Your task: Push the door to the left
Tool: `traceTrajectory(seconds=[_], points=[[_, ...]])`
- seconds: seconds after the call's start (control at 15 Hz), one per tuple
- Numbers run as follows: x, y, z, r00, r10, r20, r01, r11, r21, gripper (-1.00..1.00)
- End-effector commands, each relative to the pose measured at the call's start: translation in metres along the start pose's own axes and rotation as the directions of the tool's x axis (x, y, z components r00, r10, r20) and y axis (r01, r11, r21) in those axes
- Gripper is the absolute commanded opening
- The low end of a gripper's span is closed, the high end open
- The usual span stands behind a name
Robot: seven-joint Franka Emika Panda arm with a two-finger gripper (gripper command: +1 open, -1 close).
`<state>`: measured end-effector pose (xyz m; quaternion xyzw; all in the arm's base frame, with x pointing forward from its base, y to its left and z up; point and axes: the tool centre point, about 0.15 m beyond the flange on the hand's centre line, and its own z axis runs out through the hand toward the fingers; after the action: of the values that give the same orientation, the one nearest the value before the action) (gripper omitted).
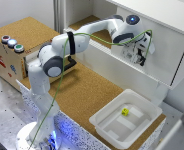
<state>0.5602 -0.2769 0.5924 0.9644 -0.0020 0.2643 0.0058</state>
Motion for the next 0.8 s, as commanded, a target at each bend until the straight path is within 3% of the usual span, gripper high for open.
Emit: traceTrajectory(seconds=[0.0, 0.73], points=[[0.017, -0.059, 0.002, 1.000, 0.001, 0.013, 0.000, 0.999, -0.032, -1.00], [0.017, -0.153, 0.001, 1.000, -0.025, -0.014, 0.023, 0.989, -0.147, -1.00]])
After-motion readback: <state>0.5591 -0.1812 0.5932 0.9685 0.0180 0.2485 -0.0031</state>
